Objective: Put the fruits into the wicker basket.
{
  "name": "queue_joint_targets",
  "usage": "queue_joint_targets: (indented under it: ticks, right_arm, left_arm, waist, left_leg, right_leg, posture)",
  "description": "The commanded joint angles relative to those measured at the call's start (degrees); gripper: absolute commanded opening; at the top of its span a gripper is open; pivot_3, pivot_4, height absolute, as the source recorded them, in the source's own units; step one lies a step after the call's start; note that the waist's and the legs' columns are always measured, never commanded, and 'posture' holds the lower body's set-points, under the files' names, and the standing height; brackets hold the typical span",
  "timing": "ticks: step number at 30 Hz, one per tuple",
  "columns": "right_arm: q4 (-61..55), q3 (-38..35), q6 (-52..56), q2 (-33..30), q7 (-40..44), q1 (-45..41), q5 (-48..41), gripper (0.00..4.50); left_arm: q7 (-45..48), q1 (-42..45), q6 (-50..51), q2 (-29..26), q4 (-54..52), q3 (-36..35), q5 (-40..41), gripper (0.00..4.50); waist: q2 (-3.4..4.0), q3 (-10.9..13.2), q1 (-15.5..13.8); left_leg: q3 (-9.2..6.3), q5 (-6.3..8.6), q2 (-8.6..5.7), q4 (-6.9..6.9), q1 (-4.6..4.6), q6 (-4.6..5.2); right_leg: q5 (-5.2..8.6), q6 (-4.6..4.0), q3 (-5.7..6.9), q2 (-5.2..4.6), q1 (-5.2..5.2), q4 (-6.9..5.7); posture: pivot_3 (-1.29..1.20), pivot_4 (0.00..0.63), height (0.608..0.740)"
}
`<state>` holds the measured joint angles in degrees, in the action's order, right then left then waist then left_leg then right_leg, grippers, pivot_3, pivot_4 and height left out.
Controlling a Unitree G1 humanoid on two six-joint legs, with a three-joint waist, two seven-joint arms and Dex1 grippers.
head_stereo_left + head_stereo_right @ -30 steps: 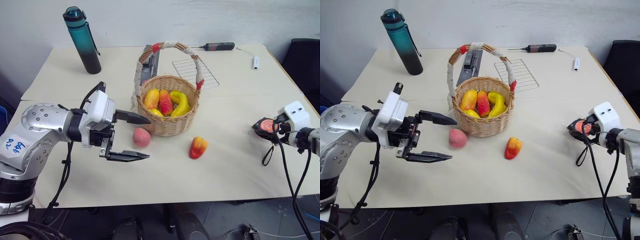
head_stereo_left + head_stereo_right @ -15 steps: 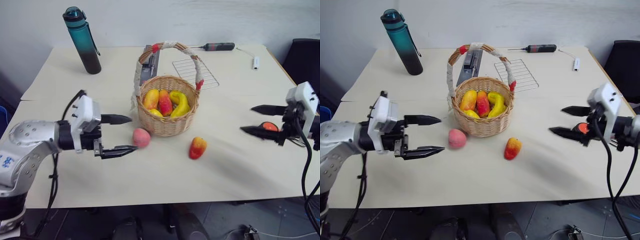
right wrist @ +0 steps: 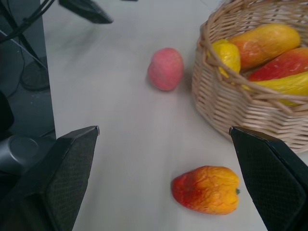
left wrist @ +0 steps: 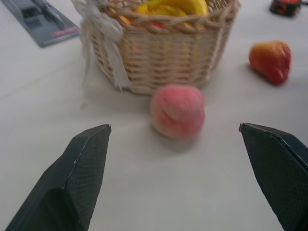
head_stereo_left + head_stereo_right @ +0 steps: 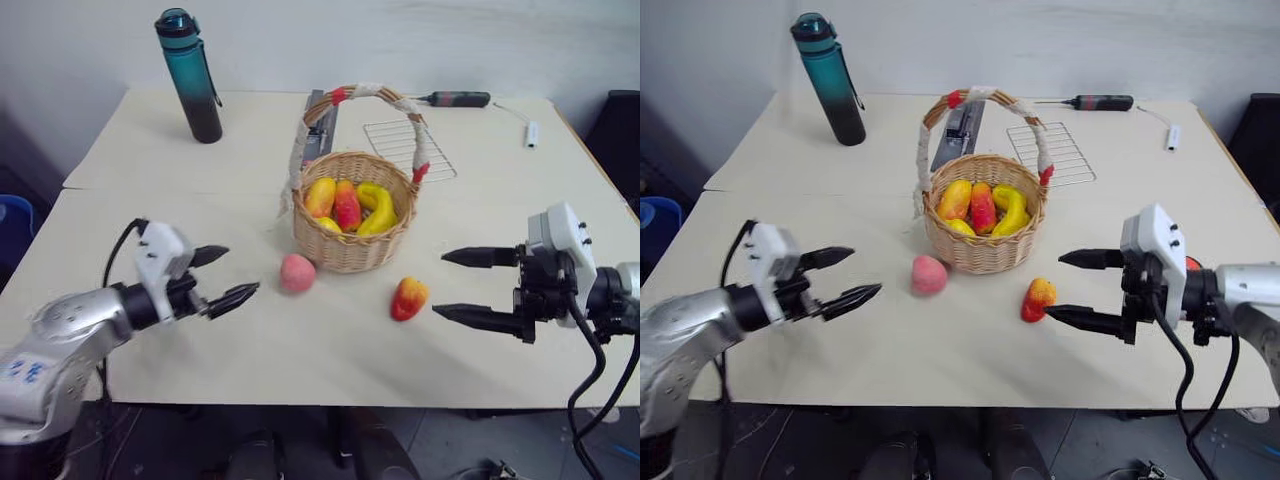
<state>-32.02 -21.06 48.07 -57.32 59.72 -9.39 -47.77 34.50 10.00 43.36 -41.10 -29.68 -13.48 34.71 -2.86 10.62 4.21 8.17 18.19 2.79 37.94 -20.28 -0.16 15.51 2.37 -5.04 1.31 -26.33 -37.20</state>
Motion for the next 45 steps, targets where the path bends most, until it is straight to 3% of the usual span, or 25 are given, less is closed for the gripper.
queue_joint_targets:
  ticks: [1,5,13,20,22,27,31,35,43,45]
  right_arm:
    - [-1.7,-2.2,-2.2,0.3,-1.2,0.8,-0.2,4.47]
    - [-2.1,-2.1,-3.6,0.7,-2.9,1.9,0.4,4.47]
    - [-3.7,-1.6,-4.6,1.7,-5.2,3.9,0.1,4.47]
    - [-3.6,-0.9,-5.1,1.8,-6.2,3.4,0.0,4.50]
    - [-3.5,-0.8,-5.4,1.8,-6.4,3.4,0.1,4.50]
    - [-3.1,-0.9,-5.9,2.3,-7.4,3.1,0.1,4.50]
    - [-2.4,-0.2,-6.5,3.7,-9.4,2.2,1.0,4.50]
    - [-2.4,0.9,-7.7,5.0,-11.5,1.6,2.6,4.50]
    - [-1.4,2.3,-8.7,6.8,-15.9,0.4,6.1,4.50]
    - [-1.9,2.2,-8.7,7.0,-16.5,1.1,6.2,4.50]
  left_arm:
    - [-1.8,5.4,-0.5,1.3,4.6,6.5,-4.5,4.50]
    - [-0.3,10.3,0.0,2.7,10.4,14.4,-8.2,4.50]
    - [3.6,17.5,-2.8,5.9,20.9,22.6,-13.5,4.50]
    - [5.6,19.2,-3.0,5.9,22.7,23.3,-16.2,2.79]
    - [6.6,18.4,-2.1,4.8,20.4,21.9,-15.4,2.55]
    - [12.1,15.5,1.1,-2.0,8.8,14.2,-8.4,2.52]
    - [8.4,24.5,10.1,0.8,5.9,7.7,0.9,2.52]
    - [0.7,39.5,15.6,9.0,13.2,11.3,-0.9,2.52]
    - [5.8,48.4,1.2,14.2,34.8,24.5,-13.4,2.52]
    - [6.9,49.5,-0.6,15.0,39.1,24.9,-14.6,3.23]
  waist:
    - [-0.02,0.0,0.1]
    - [-0.03,0.0,0.7]
    - [-0.05,0.0,0.5]
    - [-0.06,0.0,0.6]
    - [-0.06,0.0,0.6]
    - [-0.07,0.0,0.6]
    - [-0.16,0.0,-0.3]
    - [-0.16,0.0,-1.1]
    - [-0.11,0.0,-0.8]
    - [-0.11,0.0,-0.8]
  left_leg:
    - [0.03,0.01,0.00,0.00,0.00,0.02]
    - [0.03,0.02,0.01,-0.03,0.01,0.02]
    - [0.04,0.01,0.03,-0.06,-0.02,-0.03]
    - [0.04,0.01,0.04,-0.06,-0.01,-0.01]
    - [0.04,0.01,0.06,-0.07,-0.01,-0.02]
    - [0.05,0.01,0.09,-0.07,-0.01,-0.04]
    - [-0.07,-0.03,0.03,0.03,-0.07,-0.03]
    - [-0.16,-0.05,-0.11,0.10,-0.03,0.17]
    - [-0.02,-0.13,-0.04,0.02,0.02,-0.13]
    - [0.02,-0.16,-0.04,-0.01,-0.10,-0.19]
  right_leg:
    - [0.00,0.00,-0.02,0.00,0.00,0.01]
    - [-0.01,0.02,-0.03,0.03,0.01,0.04]
    - [-0.01,0.02,-0.04,0.05,-0.03,0.04]
    - [-0.02,0.03,-0.05,0.04,-0.04,0.03]
    - [-0.02,0.03,-0.04,0.04,-0.04,0.01]
    - [0.00,0.00,-0.04,0.04,-0.07,-0.02]
    - [-0.01,0.00,0.06,0.01,-0.05,-0.02]
    - [-0.15,0.24,0.03,-0.02,0.25,0.25]
    - [-0.16,0.25,-0.08,0.03,0.26,0.34]
    - [-0.15,0.23,-0.13,0.06,0.03,0.26]
  posture:
    - [0.00,0.150,0.740]
    - [0.00,0.150,0.740]
    - [0.00,0.150,0.740]
    - [0.00,0.150,0.740]
    - [0.00,0.150,0.740]
    - [0.00,0.150,0.740]
    - [0.00,0.150,0.740]
    - [0.00,0.150,0.740]
    - [0.00,0.150,0.740]
    - [0.00,0.150,0.740]
